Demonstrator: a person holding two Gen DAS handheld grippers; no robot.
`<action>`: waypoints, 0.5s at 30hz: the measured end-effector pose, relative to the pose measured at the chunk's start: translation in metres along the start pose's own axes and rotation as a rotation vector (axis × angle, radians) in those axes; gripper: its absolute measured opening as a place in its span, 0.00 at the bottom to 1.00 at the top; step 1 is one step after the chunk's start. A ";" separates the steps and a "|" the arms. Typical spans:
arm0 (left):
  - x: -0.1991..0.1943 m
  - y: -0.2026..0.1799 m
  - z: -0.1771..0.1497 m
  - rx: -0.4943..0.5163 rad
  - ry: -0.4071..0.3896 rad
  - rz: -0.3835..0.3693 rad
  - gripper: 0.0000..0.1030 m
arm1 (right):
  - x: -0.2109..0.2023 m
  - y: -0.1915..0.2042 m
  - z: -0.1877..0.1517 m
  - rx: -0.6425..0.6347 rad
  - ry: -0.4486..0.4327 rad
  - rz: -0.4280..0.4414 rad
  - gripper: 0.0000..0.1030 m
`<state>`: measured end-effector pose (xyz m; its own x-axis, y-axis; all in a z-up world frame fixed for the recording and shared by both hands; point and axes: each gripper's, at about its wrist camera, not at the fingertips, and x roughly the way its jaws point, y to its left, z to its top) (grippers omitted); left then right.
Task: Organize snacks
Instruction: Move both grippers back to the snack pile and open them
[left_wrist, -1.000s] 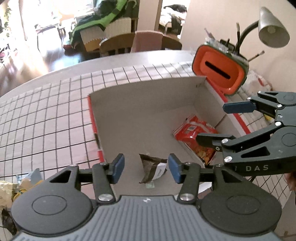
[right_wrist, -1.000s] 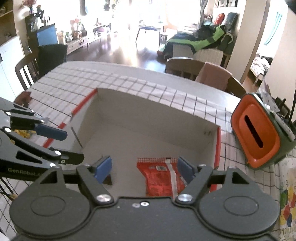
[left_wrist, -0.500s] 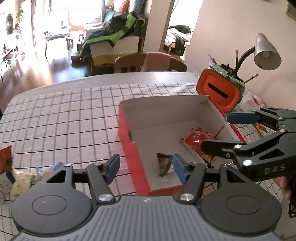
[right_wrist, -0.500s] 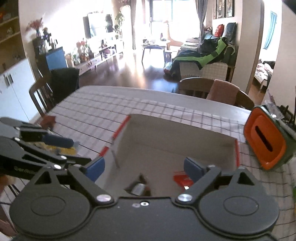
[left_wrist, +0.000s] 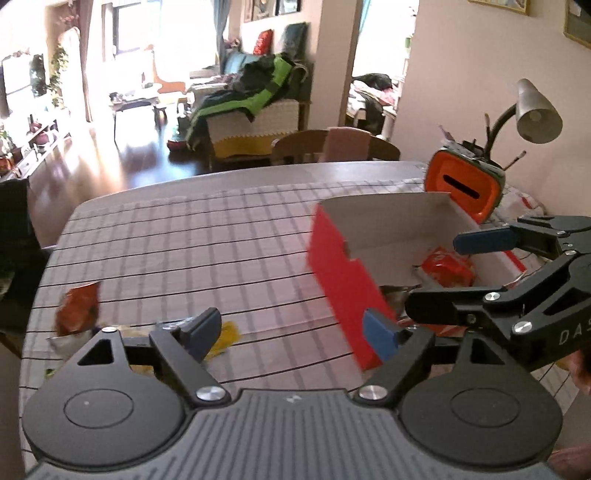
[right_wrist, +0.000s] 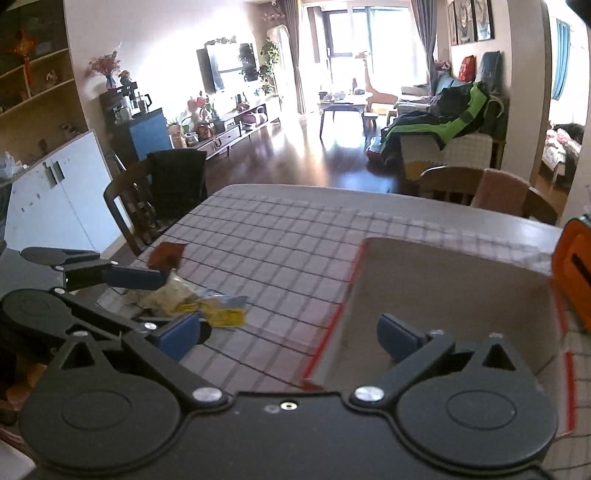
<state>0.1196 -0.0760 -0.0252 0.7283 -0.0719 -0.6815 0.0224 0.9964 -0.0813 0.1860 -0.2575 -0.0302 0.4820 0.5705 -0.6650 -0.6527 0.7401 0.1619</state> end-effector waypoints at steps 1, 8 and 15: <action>-0.003 0.006 -0.003 -0.002 -0.004 0.010 0.84 | 0.003 0.006 -0.001 0.004 -0.001 0.005 1.00; -0.018 0.064 -0.023 -0.079 -0.002 0.043 0.89 | 0.029 0.050 -0.005 0.007 0.037 0.019 1.00; -0.025 0.129 -0.042 -0.171 0.020 0.117 0.90 | 0.064 0.082 -0.003 0.035 0.082 0.007 1.00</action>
<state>0.0751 0.0525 -0.0491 0.7050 0.0412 -0.7080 -0.1796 0.9762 -0.1220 0.1615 -0.1618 -0.0618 0.4272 0.5453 -0.7212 -0.6341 0.7493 0.1910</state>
